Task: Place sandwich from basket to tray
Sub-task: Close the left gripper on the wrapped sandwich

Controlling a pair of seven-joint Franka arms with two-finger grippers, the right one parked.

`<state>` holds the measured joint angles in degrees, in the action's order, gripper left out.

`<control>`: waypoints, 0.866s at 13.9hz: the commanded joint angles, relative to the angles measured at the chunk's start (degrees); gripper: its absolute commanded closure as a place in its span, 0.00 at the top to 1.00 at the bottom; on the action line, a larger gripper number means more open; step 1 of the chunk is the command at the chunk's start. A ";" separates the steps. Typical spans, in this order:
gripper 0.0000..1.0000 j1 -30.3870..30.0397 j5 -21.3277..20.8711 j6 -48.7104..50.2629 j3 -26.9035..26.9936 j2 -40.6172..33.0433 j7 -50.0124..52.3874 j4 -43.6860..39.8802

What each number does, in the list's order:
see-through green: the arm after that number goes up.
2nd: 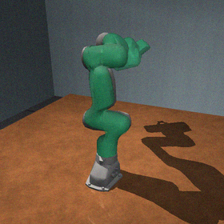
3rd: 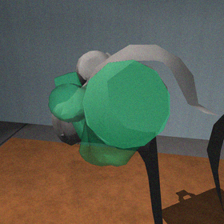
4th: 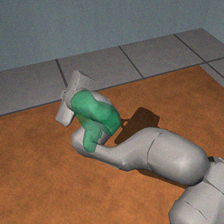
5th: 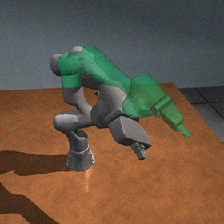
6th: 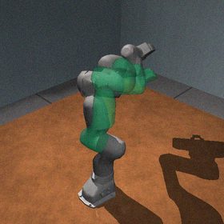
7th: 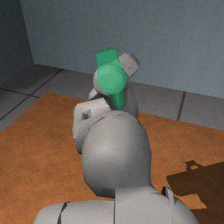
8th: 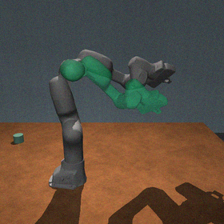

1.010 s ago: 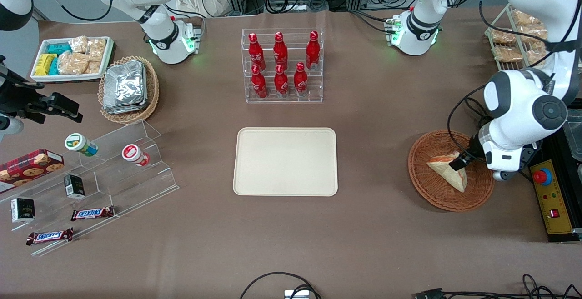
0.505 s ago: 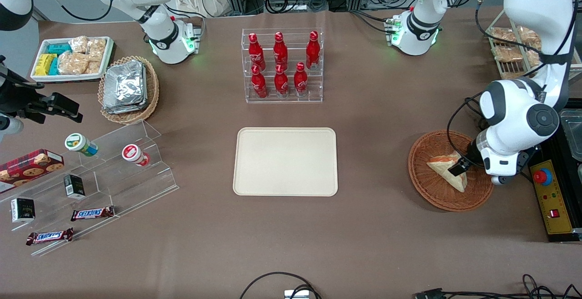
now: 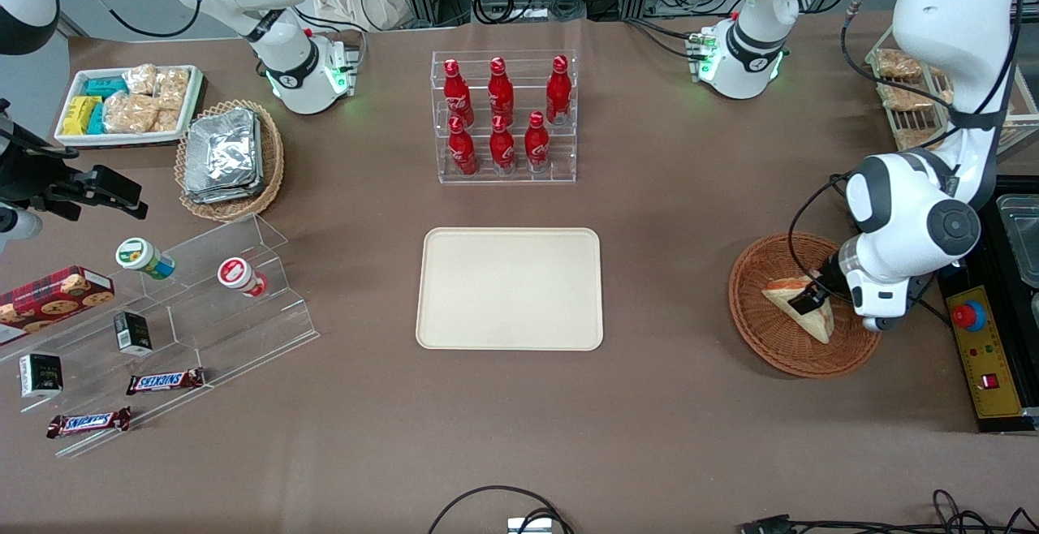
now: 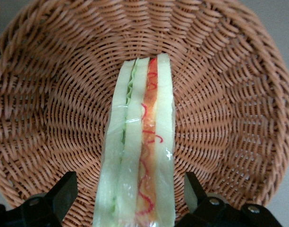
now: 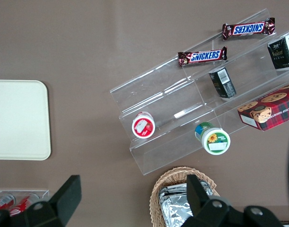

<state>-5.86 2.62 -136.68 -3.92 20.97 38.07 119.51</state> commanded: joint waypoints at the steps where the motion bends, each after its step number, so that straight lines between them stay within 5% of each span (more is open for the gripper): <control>1: 0.74 -0.30 0.02 -1.65 -0.48 2.49 0.43 -1.03; 2: 0.32 -0.30 -0.16 -1.57 -0.48 2.15 0.43 -1.21; 3: 0.12 -0.12 -0.16 -1.22 -0.56 1.45 0.34 -1.73; 4: 0.05 -0.03 -0.16 -0.69 -0.65 0.66 0.34 -2.52; 12: 0.00 0.23 -0.25 25.55 -2.58 -1.72 -5.89 -20.42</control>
<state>-5.64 2.54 -118.07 -5.29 19.14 34.11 105.33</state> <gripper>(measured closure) 0.670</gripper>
